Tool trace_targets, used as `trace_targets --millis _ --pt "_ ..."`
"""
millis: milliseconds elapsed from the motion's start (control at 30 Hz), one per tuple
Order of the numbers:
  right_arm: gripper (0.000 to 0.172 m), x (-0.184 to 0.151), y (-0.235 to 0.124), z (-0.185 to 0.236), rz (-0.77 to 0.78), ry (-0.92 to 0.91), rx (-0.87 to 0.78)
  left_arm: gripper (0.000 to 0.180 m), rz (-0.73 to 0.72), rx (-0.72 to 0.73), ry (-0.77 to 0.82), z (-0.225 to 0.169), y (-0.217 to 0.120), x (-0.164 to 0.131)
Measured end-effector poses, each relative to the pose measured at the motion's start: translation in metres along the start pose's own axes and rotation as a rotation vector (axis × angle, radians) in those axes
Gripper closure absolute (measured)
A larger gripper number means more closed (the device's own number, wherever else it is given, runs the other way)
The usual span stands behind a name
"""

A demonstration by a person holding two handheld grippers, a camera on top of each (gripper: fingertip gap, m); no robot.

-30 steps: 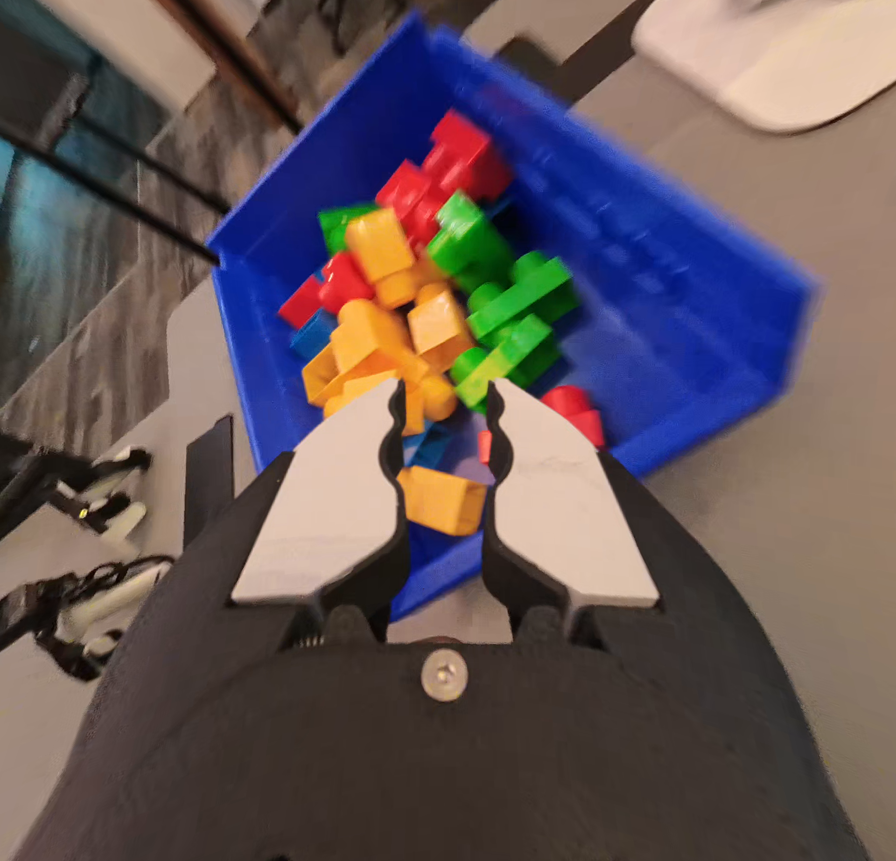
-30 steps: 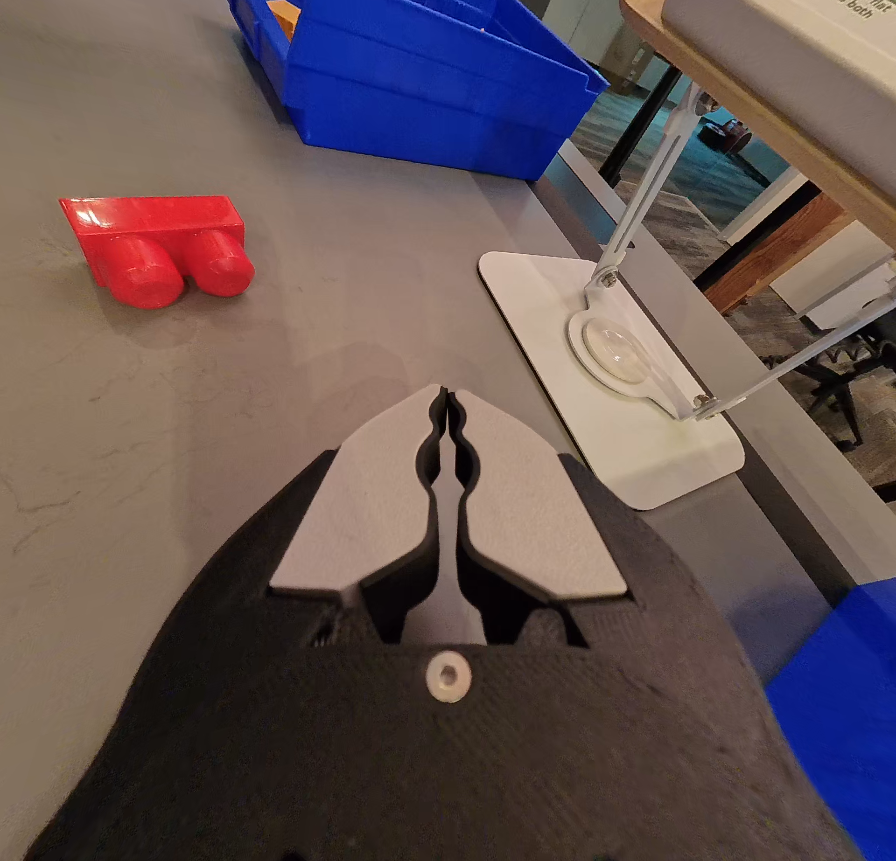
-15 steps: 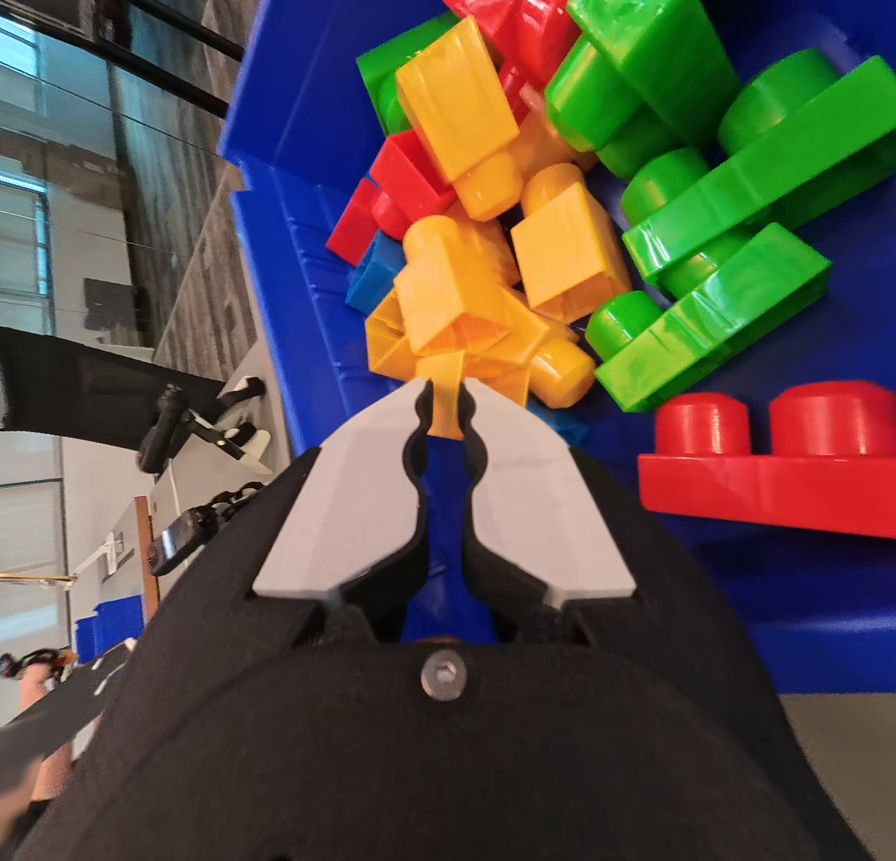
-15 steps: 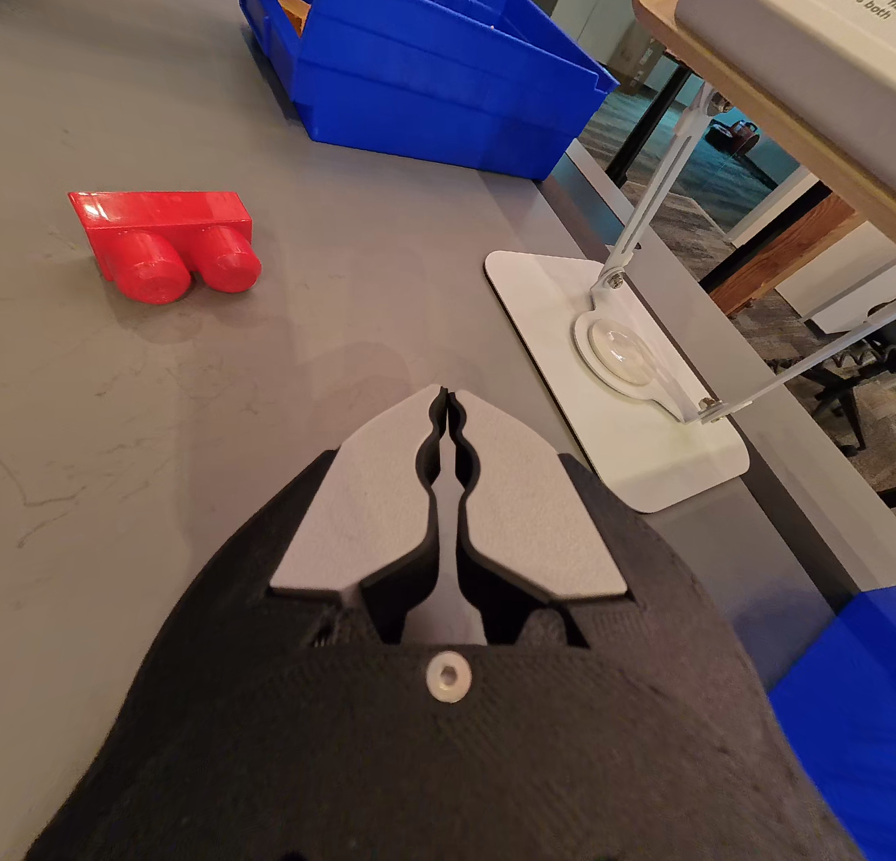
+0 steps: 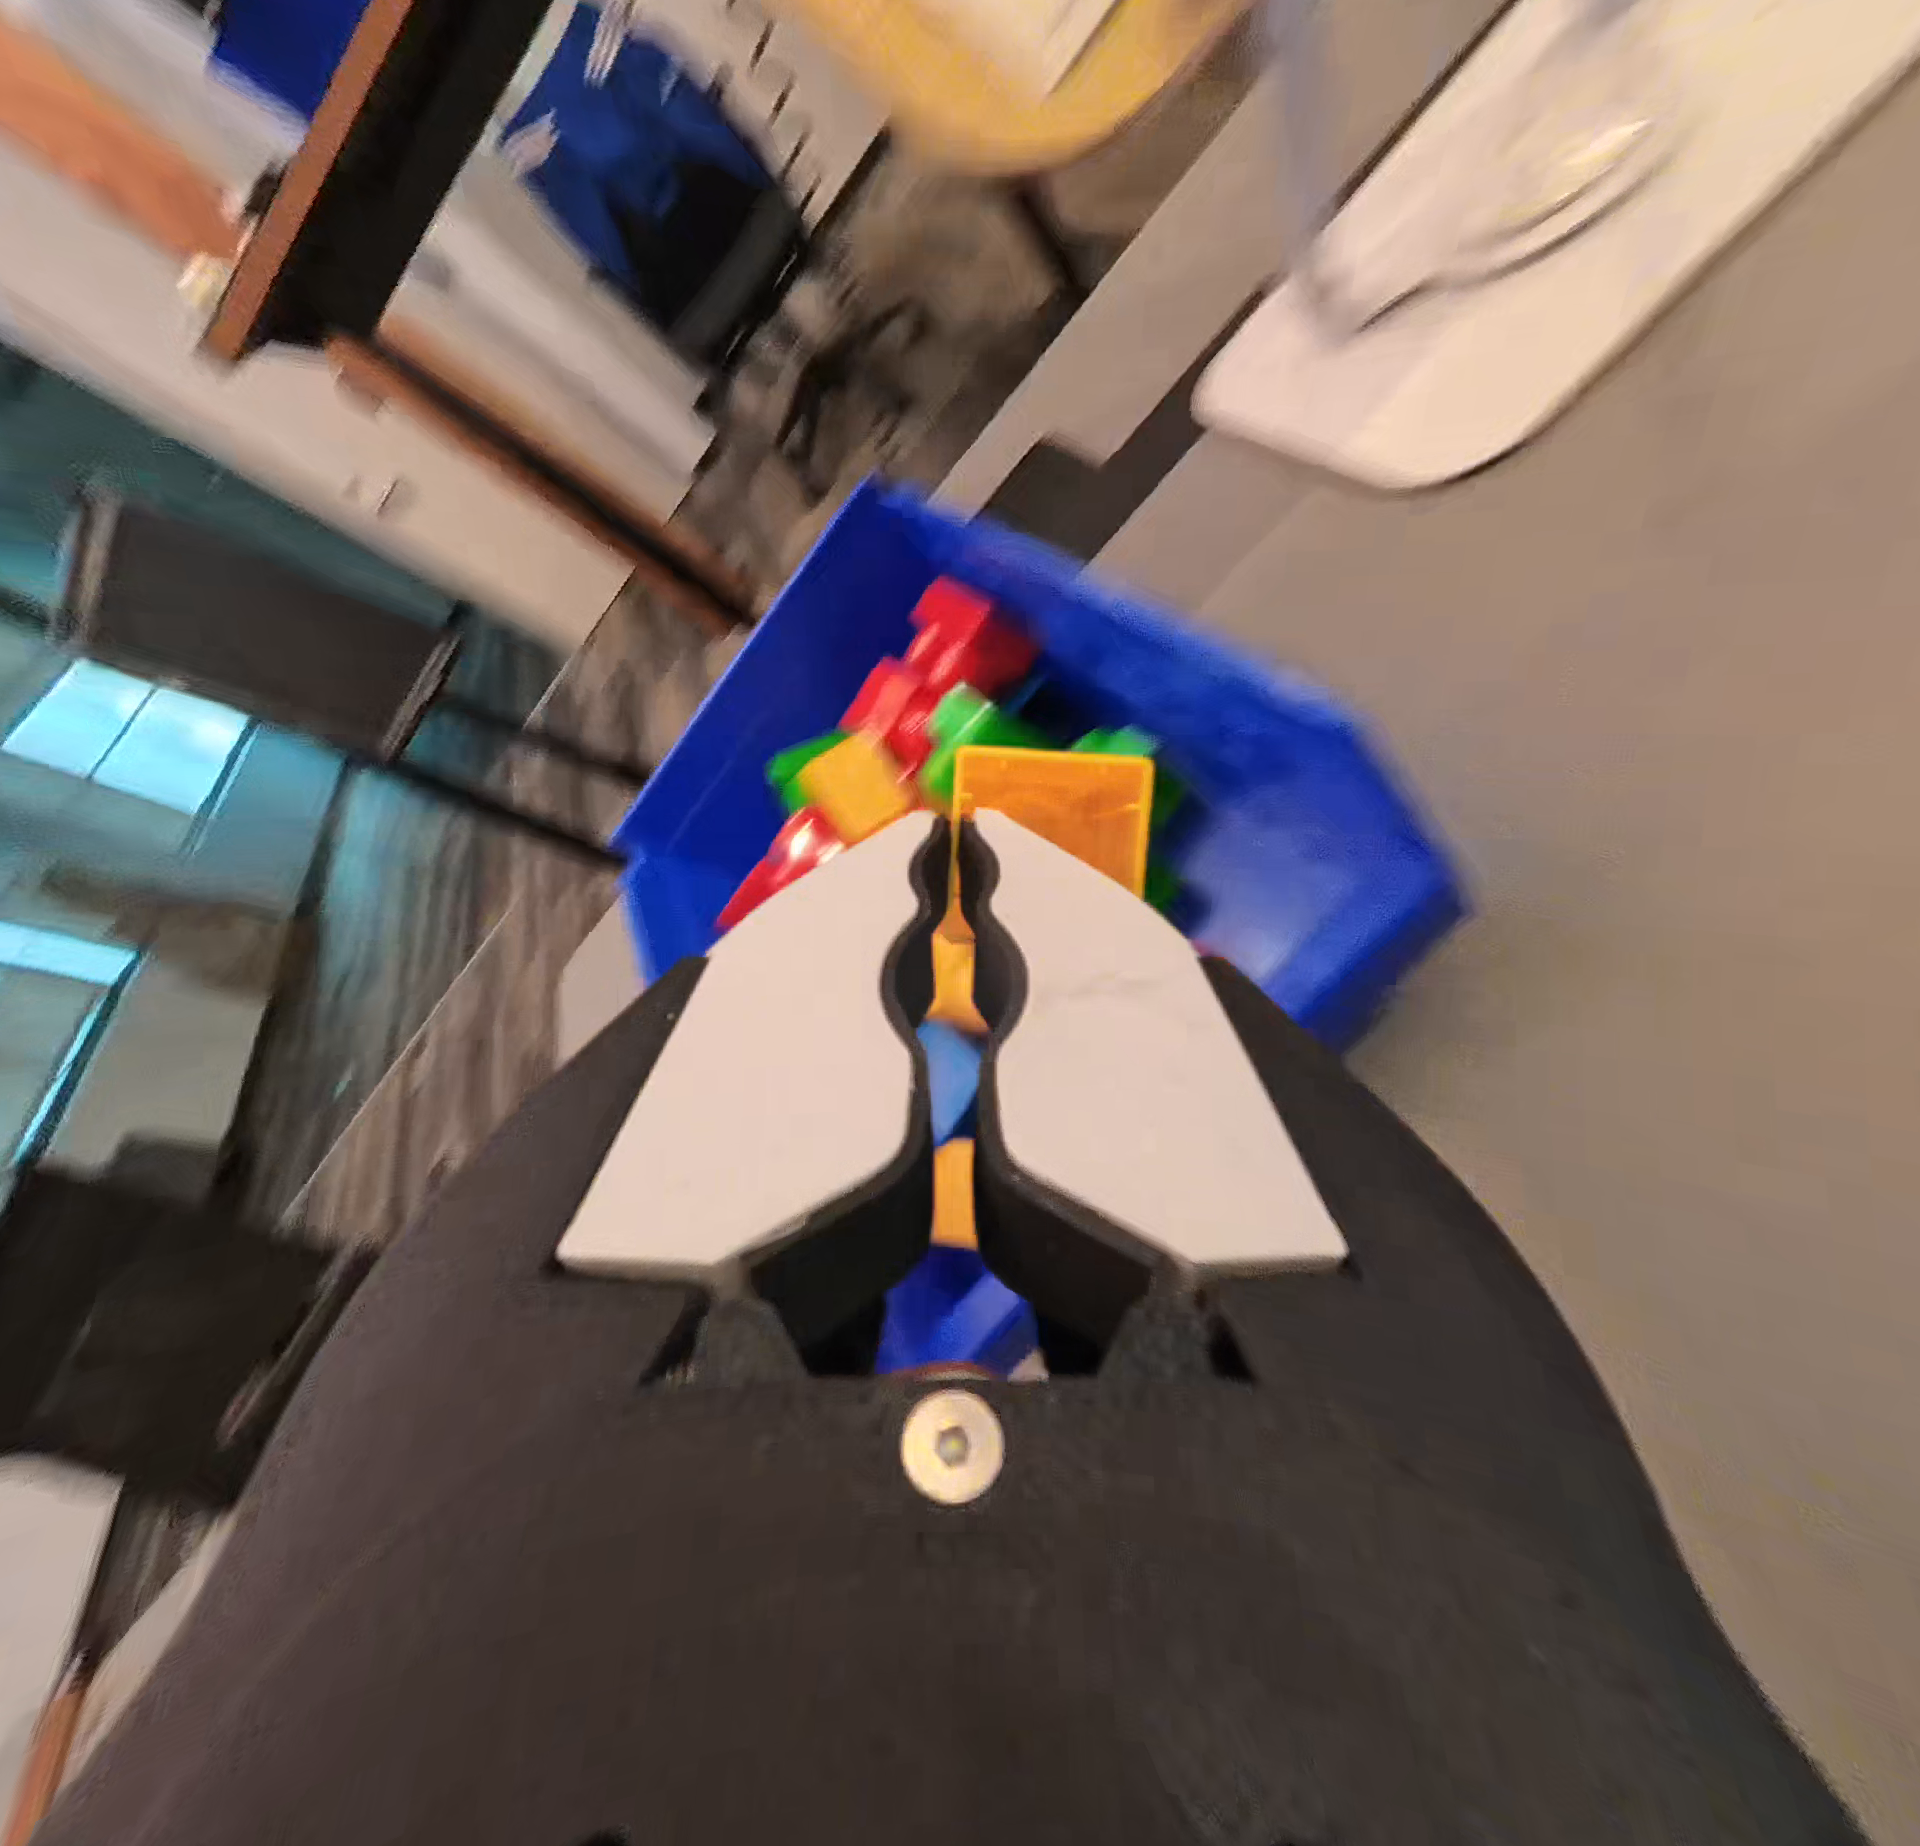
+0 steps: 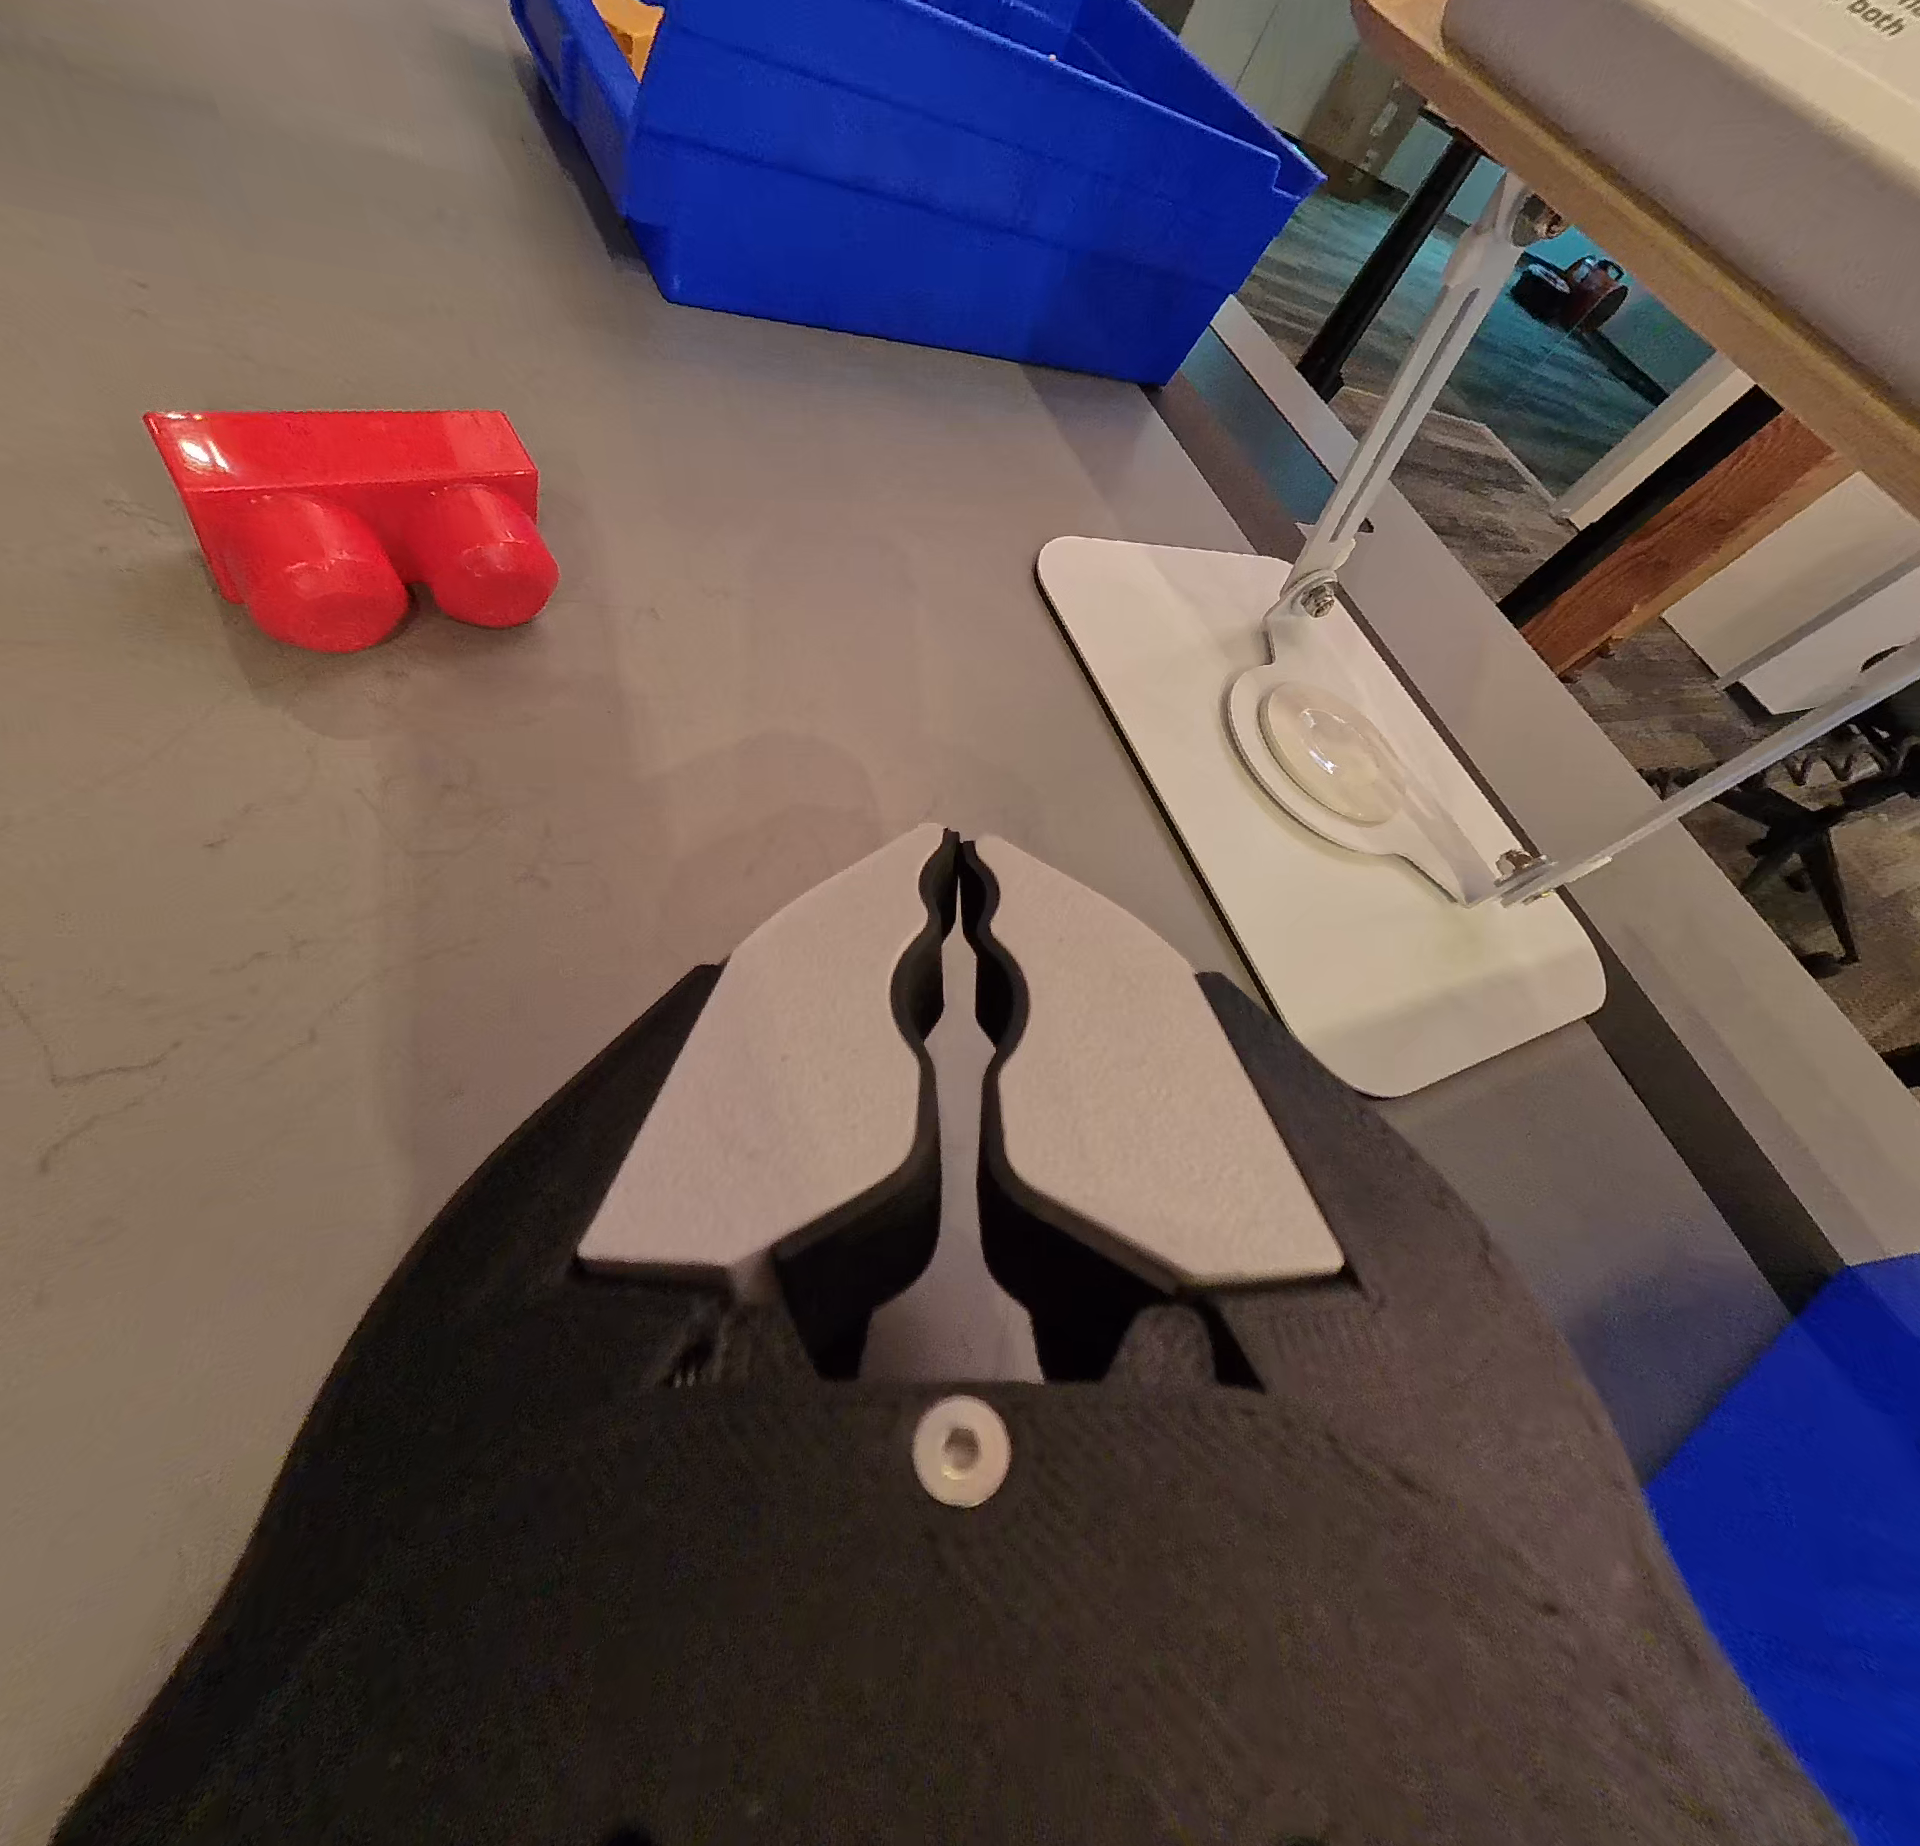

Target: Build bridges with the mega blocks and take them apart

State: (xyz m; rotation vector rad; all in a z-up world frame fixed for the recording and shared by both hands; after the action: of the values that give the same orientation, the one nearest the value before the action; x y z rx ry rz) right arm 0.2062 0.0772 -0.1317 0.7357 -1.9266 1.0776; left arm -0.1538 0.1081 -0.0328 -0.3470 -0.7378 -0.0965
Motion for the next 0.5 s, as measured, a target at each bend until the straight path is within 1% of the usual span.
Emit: trace_targets --millis 33,100,167,200,267,300,433,500 --pt "0.172 0.0 0.0 0.0 0.0 0.0 0.001 0.179 -0.034 -0.025 0.02 -0.013 -0.008 0.008" --pt "0.172 0.0 0.0 0.0 0.001 -0.002 0.001 0.179 -0.045 -0.052 0.116 -0.04 -0.02 0.016" --pt "0.172 0.0 0.0 0.0 0.004 -0.004 0.001 0.179 -0.086 -0.132 0.141 -0.073 -0.029 0.025" --pt "0.172 0.0 0.0 0.001 0.005 -0.006 0.001 0.179 -0.073 -0.163 0.168 -0.09 -0.029 0.025" --pt "0.172 -0.001 0.0 0.0 0.007 -0.007 0.0 0.179 -0.065 -0.174 0.26 -0.118 -0.027 0.022" --pt "0.172 -0.001 0.0 0.0 0.009 -0.007 -0.001 0.179 -0.064 -0.201 0.267 -0.13 -0.024 0.02" --pt "0.172 -0.002 -0.001 -0.001 0.011 -0.006 -0.005 0.179 -0.061 -0.268 0.307 -0.164 -0.018 0.015" --pt "0.172 -0.002 -0.002 -0.001 0.011 -0.004 -0.004 0.179 -0.065 -0.261 0.33 -0.171 -0.017 0.015"
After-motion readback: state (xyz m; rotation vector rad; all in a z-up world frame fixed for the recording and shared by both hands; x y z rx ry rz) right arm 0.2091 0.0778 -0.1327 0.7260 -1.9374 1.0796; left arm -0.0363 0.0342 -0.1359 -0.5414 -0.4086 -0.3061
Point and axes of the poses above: each gripper's, where its closed fingertips meet, y out along the fingers, x out of its top, z = x × y across the jaws, the point moved 5 cm from there along -y, back along the fingers, and after that the axes turned 7 degrees about x, right-handed, at the moved point
